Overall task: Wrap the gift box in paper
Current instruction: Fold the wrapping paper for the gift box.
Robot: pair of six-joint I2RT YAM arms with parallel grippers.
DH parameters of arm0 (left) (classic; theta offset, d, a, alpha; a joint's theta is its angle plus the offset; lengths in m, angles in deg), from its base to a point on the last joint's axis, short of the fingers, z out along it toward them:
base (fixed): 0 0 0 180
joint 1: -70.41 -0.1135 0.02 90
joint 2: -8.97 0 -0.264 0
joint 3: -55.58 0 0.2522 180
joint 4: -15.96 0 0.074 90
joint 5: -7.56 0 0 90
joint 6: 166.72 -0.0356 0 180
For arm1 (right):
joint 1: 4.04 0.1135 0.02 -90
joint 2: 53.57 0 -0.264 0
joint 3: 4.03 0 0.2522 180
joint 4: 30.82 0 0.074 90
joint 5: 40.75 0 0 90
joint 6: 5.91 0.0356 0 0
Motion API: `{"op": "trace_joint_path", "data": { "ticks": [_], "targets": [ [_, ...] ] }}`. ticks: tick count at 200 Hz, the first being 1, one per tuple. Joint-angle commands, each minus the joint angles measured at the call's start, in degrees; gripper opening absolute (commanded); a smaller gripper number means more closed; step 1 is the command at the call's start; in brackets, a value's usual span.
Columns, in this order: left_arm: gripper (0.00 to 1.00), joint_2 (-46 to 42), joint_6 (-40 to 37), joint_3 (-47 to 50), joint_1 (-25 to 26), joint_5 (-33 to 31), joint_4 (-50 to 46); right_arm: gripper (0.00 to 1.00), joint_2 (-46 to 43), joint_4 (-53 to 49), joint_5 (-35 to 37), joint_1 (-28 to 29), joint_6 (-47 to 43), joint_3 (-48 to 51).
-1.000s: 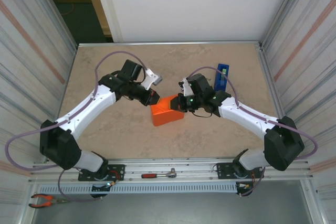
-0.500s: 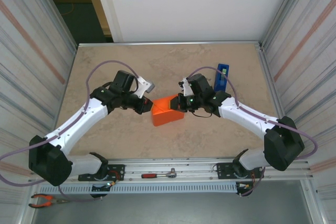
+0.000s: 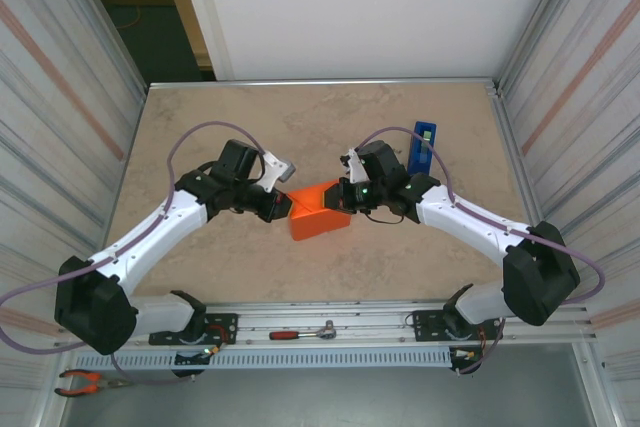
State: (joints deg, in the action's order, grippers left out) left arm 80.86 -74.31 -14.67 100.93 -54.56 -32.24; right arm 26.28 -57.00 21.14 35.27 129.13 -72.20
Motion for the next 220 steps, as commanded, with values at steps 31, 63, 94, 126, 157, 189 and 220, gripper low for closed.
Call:
{"op": "trace_joint_path", "data": {
  "ticks": [31,63,94,126,157,189,220],
  "targets": [
    [0.0,-0.77,0.34,1.51,2.89,-2.12,0.9,0.0,0.75,-4.2,2.61,-0.46,0.99,1.86],
    [0.0,-0.21,-2.81,1.19,6.76,-9.82,-1.4,0.0,0.47,-4.28,2.55,-0.45,1.03,1.86],
    [0.0,0.75,-6.63,-0.2,10.83,-17.51,-4.63,0.0,0.37,-4.37,2.6,-0.47,1.08,2.07],
    [0.0,-0.58,-7.3,-4.01,10.74,-19.37,-4.77,0.0,0.48,-4.31,2.59,-0.46,1.07,2.19],
    [0.0,0.47,-5.54,-9.02,9.31,-12.64,-2.91,0.0,0.73,-4.17,2.58,-0.47,1.05,2.07],
    [0.0,4.09,-4.82,-11.68,9.12,-8.6,-1.09,0.0,0.72,-4.04,2.52,-0.47,1.02,2.19],
    [0.0,6.82,-5.01,-12.29,9.12,-7.25,-0.25,0.0,0.64,-4.1,2.49,-0.49,1.07,2.2]
  ]
}}
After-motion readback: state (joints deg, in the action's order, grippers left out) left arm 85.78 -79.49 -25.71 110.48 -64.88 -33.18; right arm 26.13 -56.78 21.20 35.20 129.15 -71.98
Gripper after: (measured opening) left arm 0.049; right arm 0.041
